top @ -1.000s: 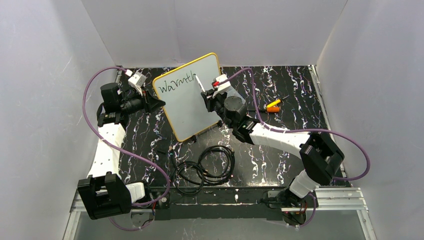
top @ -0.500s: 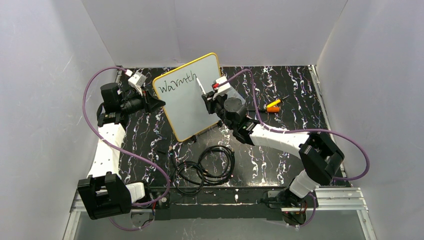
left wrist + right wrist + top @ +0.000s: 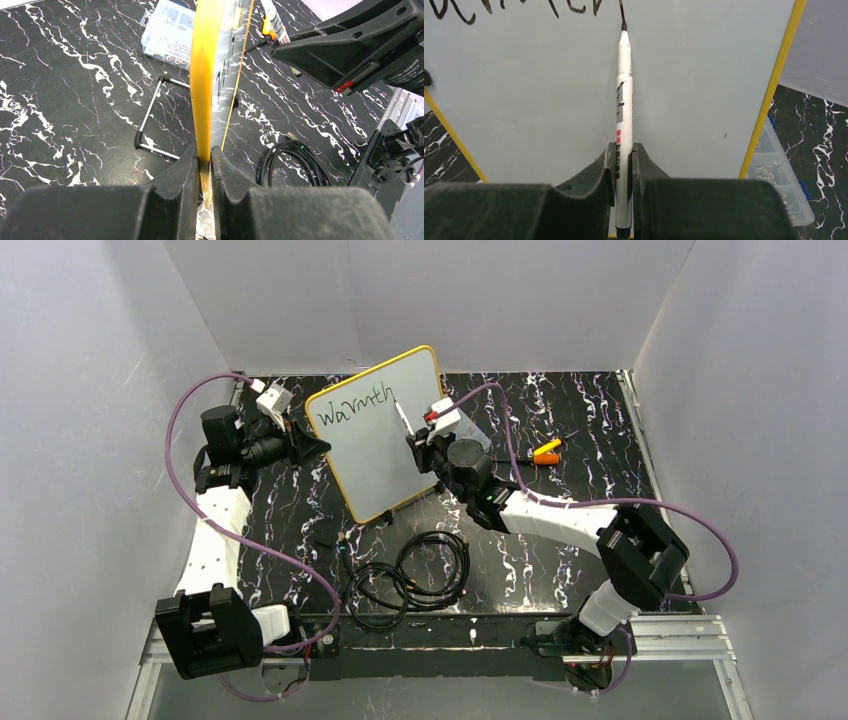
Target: Write a sentence on the whiteboard
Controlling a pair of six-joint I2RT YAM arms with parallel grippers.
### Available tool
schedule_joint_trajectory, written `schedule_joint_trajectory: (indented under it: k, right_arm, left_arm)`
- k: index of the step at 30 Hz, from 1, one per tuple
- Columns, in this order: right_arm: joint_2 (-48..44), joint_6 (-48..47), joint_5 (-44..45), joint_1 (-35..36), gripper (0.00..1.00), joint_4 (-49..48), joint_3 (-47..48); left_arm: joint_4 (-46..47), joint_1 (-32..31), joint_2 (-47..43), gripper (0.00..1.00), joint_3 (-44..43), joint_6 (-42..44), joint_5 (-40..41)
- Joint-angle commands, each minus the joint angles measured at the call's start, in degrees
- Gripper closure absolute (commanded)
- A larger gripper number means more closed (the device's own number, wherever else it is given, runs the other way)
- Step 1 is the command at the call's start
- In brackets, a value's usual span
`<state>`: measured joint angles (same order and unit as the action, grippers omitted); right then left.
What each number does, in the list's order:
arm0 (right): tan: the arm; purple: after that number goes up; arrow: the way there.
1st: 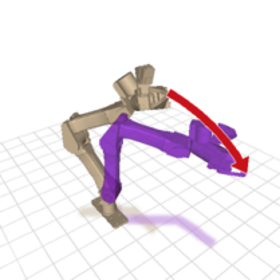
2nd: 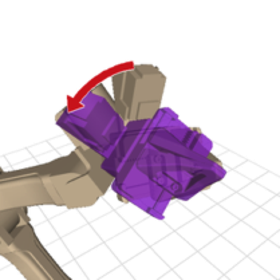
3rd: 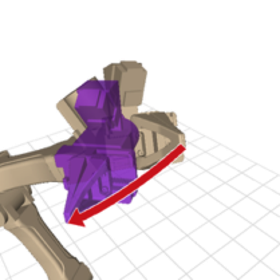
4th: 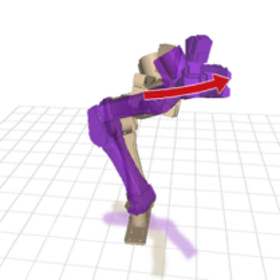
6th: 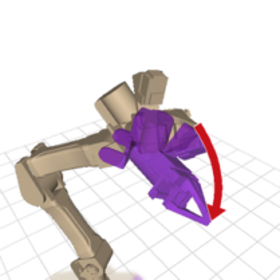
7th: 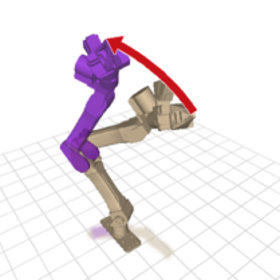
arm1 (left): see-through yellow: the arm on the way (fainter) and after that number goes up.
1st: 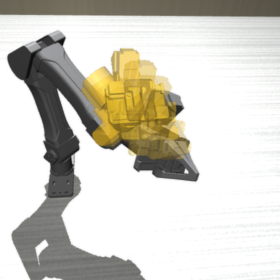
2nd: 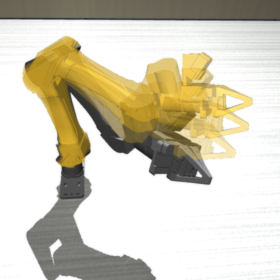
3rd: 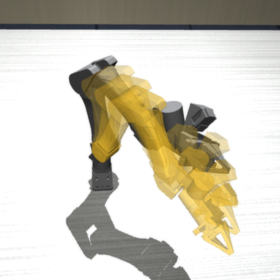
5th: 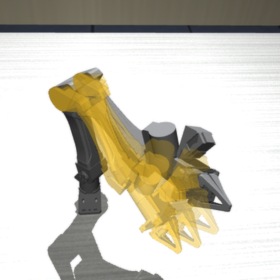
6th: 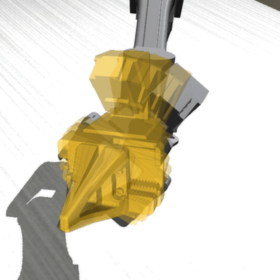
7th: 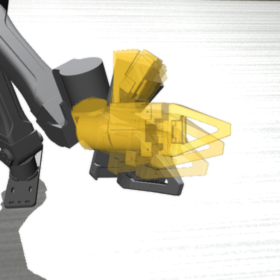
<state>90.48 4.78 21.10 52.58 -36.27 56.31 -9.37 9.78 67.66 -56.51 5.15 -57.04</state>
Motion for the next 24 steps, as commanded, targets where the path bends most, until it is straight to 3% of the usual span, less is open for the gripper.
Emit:
schedule_joint_trajectory:
  k: [1,24]
  right_arm:
    - [-1.99,0.72,1.2,-0.12,0.99,-0.17,-0.69]
    - [-10.65,-2.97,-0.21,-0.26,0.99,5.93,0.5]
  left_arm:
    - [-4.04,-0.52,-0.86,1.0,0.1,0.31,-1.5]
    - [-3.91,-0.47,-1.04,1.0,0.09,0.35,-1.32]
